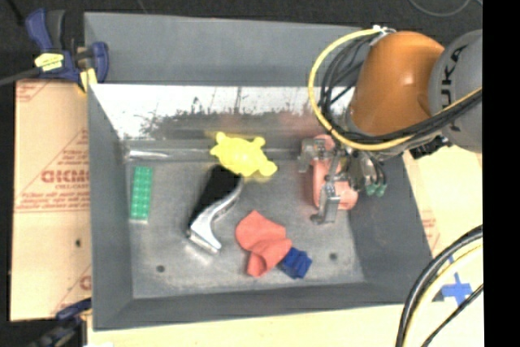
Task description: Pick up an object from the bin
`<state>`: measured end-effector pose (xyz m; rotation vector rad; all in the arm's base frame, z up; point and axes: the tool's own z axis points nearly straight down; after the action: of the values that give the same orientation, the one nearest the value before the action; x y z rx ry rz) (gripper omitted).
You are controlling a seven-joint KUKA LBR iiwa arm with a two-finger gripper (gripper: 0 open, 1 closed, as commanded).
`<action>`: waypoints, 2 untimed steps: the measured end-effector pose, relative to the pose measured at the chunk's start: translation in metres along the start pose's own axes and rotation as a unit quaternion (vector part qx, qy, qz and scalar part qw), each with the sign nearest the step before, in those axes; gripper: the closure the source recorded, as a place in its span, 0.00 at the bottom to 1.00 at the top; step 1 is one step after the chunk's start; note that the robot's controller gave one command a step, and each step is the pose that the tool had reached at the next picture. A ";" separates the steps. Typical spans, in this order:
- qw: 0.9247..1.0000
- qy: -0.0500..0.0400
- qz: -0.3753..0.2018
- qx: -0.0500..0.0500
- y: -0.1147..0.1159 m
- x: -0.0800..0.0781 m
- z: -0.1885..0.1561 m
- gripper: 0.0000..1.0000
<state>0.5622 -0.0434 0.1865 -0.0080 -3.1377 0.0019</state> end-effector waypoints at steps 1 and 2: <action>1.000 -0.004 0.000 0.000 0.000 -0.001 -0.005 0.00; 1.000 -0.007 -0.019 0.001 0.020 -0.002 0.036 0.00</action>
Offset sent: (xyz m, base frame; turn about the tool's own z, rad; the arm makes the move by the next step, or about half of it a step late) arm -0.0034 0.0441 -0.0804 -0.0744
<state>0.5637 -0.0232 0.1505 0.0532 -3.1517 0.0064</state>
